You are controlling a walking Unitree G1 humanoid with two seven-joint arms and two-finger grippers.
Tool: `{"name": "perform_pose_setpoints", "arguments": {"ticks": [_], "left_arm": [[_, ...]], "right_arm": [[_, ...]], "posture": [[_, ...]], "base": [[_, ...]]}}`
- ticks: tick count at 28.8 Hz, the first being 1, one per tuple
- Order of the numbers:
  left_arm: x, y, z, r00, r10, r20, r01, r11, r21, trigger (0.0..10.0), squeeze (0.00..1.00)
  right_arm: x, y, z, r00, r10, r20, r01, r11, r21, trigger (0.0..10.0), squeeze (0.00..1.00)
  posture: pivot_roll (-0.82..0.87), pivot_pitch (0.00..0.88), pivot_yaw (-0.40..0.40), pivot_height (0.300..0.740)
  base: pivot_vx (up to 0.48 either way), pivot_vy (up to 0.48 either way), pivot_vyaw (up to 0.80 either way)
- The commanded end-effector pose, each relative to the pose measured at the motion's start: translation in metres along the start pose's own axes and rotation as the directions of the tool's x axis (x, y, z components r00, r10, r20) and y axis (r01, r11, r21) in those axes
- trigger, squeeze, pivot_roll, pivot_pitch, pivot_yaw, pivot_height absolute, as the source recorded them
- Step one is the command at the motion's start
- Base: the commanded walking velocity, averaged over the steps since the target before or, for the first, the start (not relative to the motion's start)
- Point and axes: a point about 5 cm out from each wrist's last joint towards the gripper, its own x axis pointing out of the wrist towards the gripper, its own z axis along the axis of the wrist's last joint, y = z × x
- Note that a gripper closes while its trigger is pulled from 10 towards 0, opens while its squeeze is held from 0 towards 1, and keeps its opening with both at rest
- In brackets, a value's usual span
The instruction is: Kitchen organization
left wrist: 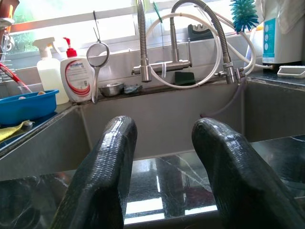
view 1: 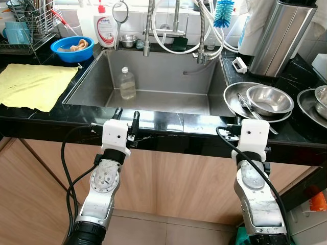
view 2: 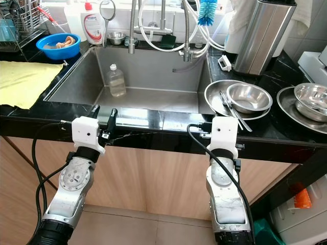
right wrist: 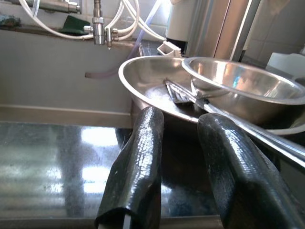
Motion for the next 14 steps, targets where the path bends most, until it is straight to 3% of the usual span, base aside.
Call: {"name": "perform_pose_setpoints", "arguments": {"ticks": [1, 4, 14], "left_arm": [[-0.002, -0.002, -0.001, 1.0, -0.012, -0.003, 0.012, 1.0, 0.018, 10.0, 0.0], [-0.003, -0.003, -0.002, 1.0, -0.015, -0.005, 0.015, 1.0, 0.017, 10.0, 0.0], [-0.006, -0.005, -0.004, 0.999, -0.031, -0.011, 0.031, 0.999, 0.015, 10.0, 0.0]], "right_arm": [[-0.001, -0.001, 0.007, 0.999, -0.002, 0.034, 0.002, 1.0, -0.01, 10.0, 0.0], [-0.003, -0.002, -0.001, 1.0, -0.018, -0.019, 0.018, 1.0, -0.003, 10.0, 0.0], [-0.017, -0.007, -0.002, 0.999, -0.039, -0.013, 0.039, 0.999, 0.008, 10.0, 0.0]], "posture": [[-0.14, 0.0, -0.025, 0.706], [-0.14, 0.0, -0.025, 0.706], [-0.15, 0.0, -0.02, 0.706]], "base": [[0.0, 0.0, 0.0], [0.0, 0.0, 0.0], [0.0, 0.0, 0.0]]}}
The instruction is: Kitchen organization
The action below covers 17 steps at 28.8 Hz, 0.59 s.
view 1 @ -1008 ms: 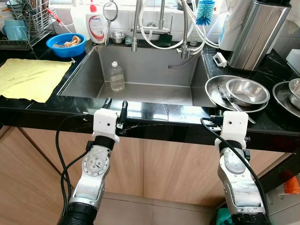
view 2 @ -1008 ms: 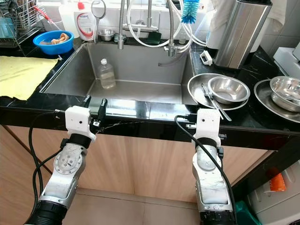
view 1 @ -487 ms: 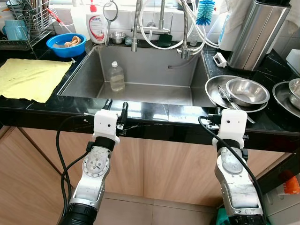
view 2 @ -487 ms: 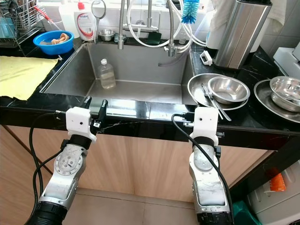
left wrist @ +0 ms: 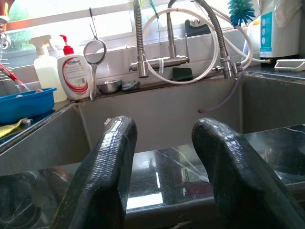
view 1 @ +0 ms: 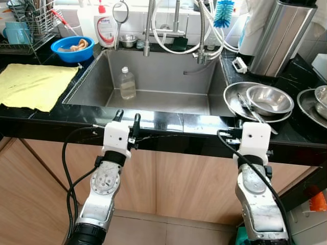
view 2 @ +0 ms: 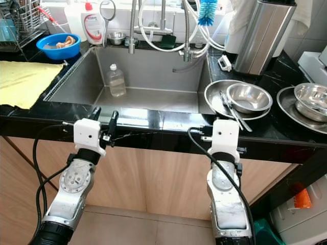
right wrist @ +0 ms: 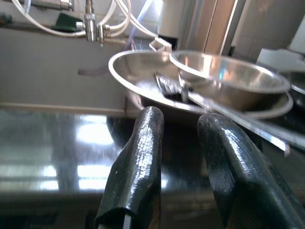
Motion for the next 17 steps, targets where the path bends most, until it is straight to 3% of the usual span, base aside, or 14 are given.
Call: {"name": "perform_pose_setpoints", "arguments": {"ticks": [1, 17], "left_arm": [[-0.0022, -0.0034, -0.0009, 1.0, -0.022, 0.002, 0.022, 1.0, 0.002, 10.0, 0.0], [-0.0013, -0.0055, -0.0021, 1.0, -0.024, -0.004, 0.024, 1.0, -0.003, 10.0, 0.0]], "right_arm": [[-0.0034, -0.003, 0.0055, 1.0, -0.015, 0.019, 0.015, 1.0, 0.004, 10.0, 0.0], [-0.0066, -0.0116, 0.0067, 0.997, -0.071, 0.012, 0.071, 0.997, -0.002, 10.0, 0.0]], "posture": [[-0.15, 0.0, -0.019, 0.706], [-0.15, 0.0, -0.027, 0.706]], "base": [[0.0, 0.0, 0.0], [0.0, 0.0, 0.0]]}}
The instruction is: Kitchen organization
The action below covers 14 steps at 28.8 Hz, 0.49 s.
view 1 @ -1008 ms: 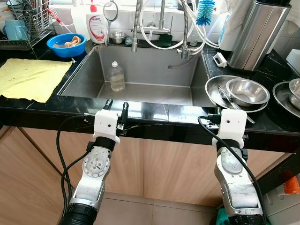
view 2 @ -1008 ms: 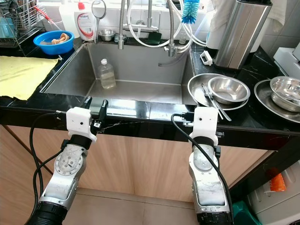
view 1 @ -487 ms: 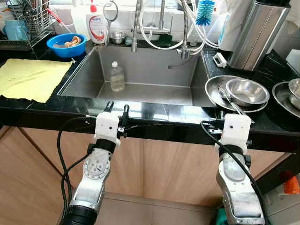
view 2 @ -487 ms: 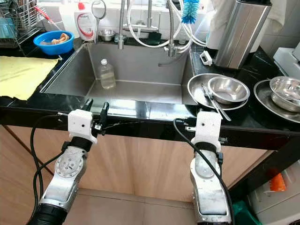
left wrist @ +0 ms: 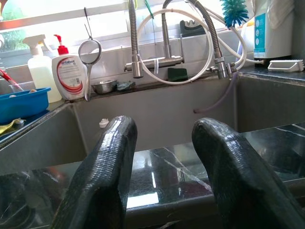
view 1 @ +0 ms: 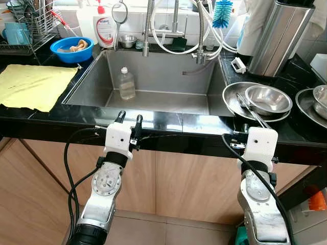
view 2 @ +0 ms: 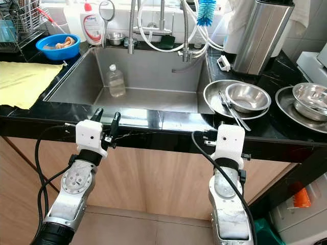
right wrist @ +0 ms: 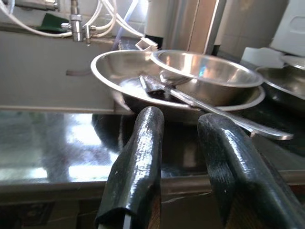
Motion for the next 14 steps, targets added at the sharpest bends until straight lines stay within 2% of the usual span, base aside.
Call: {"name": "perform_pose_setpoints", "arguments": {"ticks": [1, 14], "left_arm": [[-0.0011, -0.0019, -0.0019, 1.0, -0.012, -0.003, 0.012, 1.0, 0.005, 10.0, 0.0], [0.0001, -0.0008, -0.0028, 1.0, -0.003, -0.006, 0.003, 1.0, 0.009, 10.0, 0.0]], "right_arm": [[-0.0005, -0.0038, 0.0034, 1.0, -0.02, 0.006, 0.02, 1.0, 0.0, 10.0, 0.0], [0.0045, -0.0009, 0.0134, 0.999, -0.006, 0.053, 0.003, 0.999, 0.047, 10.0, 0.0]], "posture": [[-0.15, 0.0, -0.028, 0.706], [-0.15, 0.0, -0.03, 0.706]], "base": [[0.0, 0.0, 0.0], [0.0, 0.0, 0.0]]}}
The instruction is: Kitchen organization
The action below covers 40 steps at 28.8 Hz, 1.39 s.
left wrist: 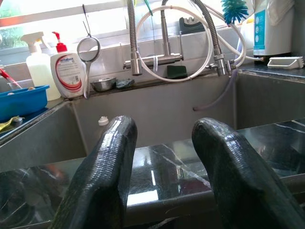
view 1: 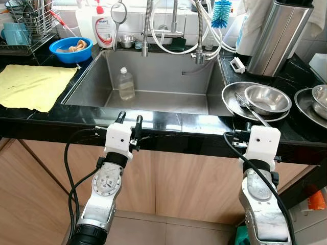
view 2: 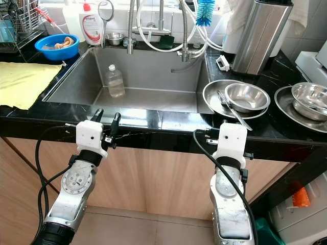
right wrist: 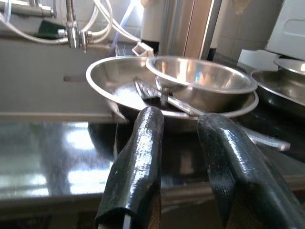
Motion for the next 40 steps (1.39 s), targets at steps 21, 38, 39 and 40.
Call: {"name": "perform_pose_setpoints", "arguments": {"ticks": [21, 38, 39, 40], "left_arm": [[0.001, -0.002, -0.003, 1.0, 0.005, -0.004, -0.005, 1.0, 0.007, 10.0, 0.0], [-0.001, -0.004, -0.004, 1.0, -0.001, 0.0, 0.001, 1.0, 0.003, 10.0, 0.0], [-0.001, -0.004, -0.004, 1.0, -0.002, 0.0, 0.002, 1.0, 0.003, 10.0, 0.0], [-0.001, -0.004, -0.004, 1.0, -0.002, 0.0, 0.002, 1.0, 0.003, 10.0, 0.0]], "right_arm": [[0.004, -0.004, -0.006, 0.998, -0.008, -0.057, 0.006, 1.0, -0.025, 10.0, 0.0], [-0.001, -0.008, -0.018, 0.99, -0.019, -0.139, 0.016, 1.0, -0.02, 10.0, 0.0], [-0.001, -0.009, -0.019, 0.989, -0.026, -0.147, 0.024, 1.0, -0.017, 10.0, 0.0], [-0.001, -0.01, -0.02, 0.988, -0.03, -0.15, 0.029, 1.0, -0.013, 10.0, 0.0]], "posture": [[-0.15, 0.0, -0.036, 0.706], [-0.15, 0.0, -0.038, 0.706], [-0.15, 0.0, -0.038, 0.706], [-0.15, 0.0, -0.038, 0.706]], "base": [[0.0, 0.0, 0.0], [0.0, 0.0, 0.0], [0.0, 0.0, 0.0], [0.0, 0.0, 0.0]]}}
